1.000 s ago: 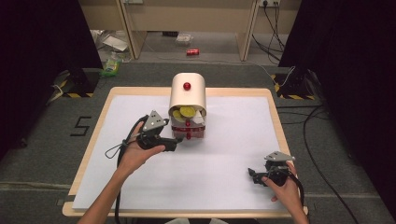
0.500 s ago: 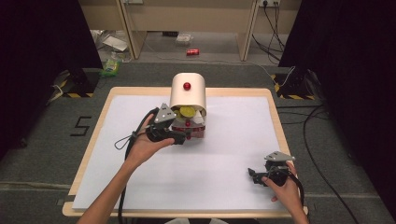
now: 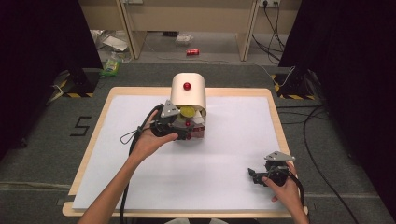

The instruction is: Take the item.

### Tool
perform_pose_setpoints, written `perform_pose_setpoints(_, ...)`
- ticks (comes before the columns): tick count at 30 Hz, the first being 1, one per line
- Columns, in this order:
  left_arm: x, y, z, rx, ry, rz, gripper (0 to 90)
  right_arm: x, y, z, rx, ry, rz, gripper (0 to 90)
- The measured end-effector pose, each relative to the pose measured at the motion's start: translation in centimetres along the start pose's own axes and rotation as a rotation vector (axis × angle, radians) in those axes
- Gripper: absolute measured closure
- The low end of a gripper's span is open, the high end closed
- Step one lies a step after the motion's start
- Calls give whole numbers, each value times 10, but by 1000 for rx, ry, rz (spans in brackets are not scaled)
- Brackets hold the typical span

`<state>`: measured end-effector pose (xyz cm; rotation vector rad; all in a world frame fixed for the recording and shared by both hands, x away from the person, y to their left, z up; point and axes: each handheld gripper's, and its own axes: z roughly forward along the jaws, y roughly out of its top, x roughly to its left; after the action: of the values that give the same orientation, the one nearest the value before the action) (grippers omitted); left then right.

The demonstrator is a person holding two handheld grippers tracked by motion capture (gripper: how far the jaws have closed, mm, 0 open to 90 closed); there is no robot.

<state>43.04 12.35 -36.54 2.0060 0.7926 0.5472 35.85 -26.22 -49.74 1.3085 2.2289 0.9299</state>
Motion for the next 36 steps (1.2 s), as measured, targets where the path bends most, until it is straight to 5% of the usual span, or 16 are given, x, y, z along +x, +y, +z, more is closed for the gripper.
perform_pose_setpoints(18,-10,-2,-15,27,-12,26,213,0,0,0,0,-1,-1,72)
perform_pose_setpoints(36,-30,-20,-31,-11,-25,34,211,0,0,0,0,-1,-1,72)
